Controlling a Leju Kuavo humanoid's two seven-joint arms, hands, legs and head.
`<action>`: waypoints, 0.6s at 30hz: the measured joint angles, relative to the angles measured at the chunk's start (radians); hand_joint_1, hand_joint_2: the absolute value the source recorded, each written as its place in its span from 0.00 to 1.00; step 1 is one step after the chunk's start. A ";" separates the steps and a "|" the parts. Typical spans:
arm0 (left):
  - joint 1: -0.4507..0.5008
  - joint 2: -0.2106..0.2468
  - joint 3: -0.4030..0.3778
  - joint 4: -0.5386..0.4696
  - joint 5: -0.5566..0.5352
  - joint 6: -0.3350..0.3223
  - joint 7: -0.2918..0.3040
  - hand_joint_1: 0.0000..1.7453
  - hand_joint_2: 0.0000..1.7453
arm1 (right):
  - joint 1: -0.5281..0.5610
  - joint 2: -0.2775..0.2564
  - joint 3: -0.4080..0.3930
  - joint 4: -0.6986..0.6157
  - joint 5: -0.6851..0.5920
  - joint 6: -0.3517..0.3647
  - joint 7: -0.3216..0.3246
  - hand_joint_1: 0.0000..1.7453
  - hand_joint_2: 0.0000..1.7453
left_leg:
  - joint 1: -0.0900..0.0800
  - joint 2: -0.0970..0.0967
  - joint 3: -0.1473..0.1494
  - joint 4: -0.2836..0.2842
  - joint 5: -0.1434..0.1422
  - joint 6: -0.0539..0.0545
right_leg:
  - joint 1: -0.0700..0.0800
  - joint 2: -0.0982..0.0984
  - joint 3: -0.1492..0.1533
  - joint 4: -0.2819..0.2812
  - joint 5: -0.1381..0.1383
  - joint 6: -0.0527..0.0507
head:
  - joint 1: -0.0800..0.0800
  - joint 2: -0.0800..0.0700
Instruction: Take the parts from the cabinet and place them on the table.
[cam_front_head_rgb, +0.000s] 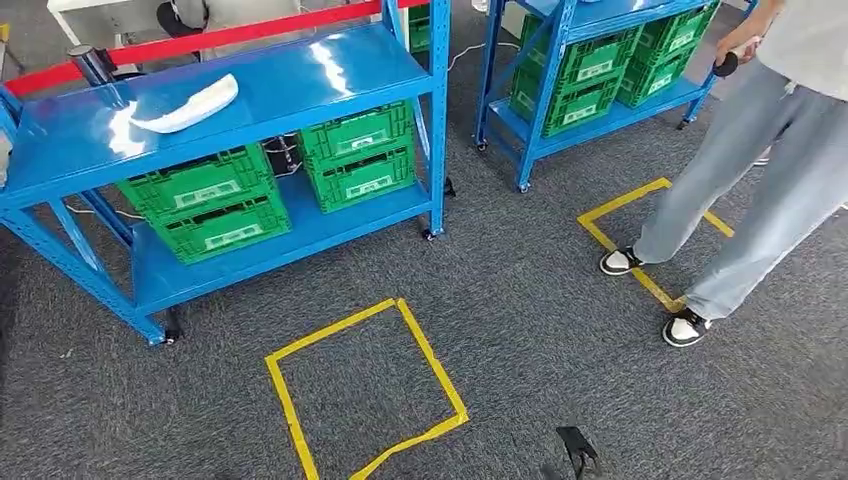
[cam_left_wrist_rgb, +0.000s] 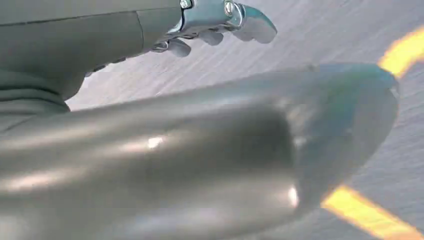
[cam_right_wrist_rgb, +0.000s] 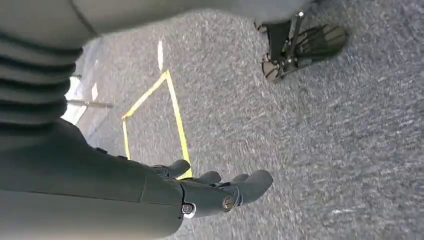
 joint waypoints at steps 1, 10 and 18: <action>-0.058 -0.004 -0.011 -0.006 -0.002 0.018 -0.028 0.00 0.00 | -0.004 0.000 0.000 0.000 0.004 0.002 -0.006 0.00 0.00 | 0.000 0.000 -0.003 0.002 0.001 0.001 | 0.000 0.000 -0.002 0.000 0.004 0.002 | -0.001 0.000; -0.530 -0.016 -0.171 -0.068 -0.032 0.065 -0.142 0.00 0.00 | -0.008 0.000 0.000 0.000 0.024 0.008 -0.019 0.00 0.00 | 0.000 0.001 -0.018 0.006 0.014 0.007 | 0.000 0.000 -0.016 0.000 0.020 0.007 | -0.001 0.000; -0.774 -0.015 -0.352 -0.106 -0.063 0.052 -0.018 0.00 0.00 | -0.008 0.000 0.000 0.000 0.033 0.020 -0.002 0.00 0.00 | 0.000 0.002 -0.019 0.006 0.015 0.006 | 0.000 0.002 -0.017 0.000 0.020 0.007 | -0.001 0.000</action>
